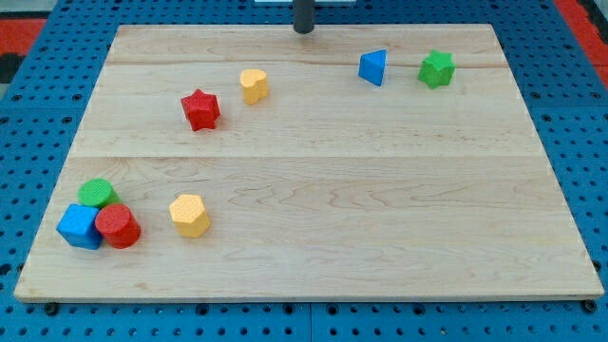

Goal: Push the green circle slightly to the left of the yellow hexagon

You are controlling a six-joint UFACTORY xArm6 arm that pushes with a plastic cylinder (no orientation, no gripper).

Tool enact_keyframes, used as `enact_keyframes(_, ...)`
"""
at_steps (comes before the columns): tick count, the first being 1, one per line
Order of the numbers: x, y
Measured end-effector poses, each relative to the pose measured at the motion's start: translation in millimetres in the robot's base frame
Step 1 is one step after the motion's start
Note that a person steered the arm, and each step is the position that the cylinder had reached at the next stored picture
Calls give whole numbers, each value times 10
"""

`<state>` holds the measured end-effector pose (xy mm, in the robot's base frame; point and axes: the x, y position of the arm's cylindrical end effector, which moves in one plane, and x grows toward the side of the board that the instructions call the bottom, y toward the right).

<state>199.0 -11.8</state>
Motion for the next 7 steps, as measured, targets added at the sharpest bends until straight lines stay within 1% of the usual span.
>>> enact_keyframes(2,76,-300)
enact_keyframes(3,281,-330)
enact_keyframes(4,843,-300)
enact_keyframes(5,1272,-63)
enact_keyframes(6,1434,140)
enact_keyframes(7,1620,126)
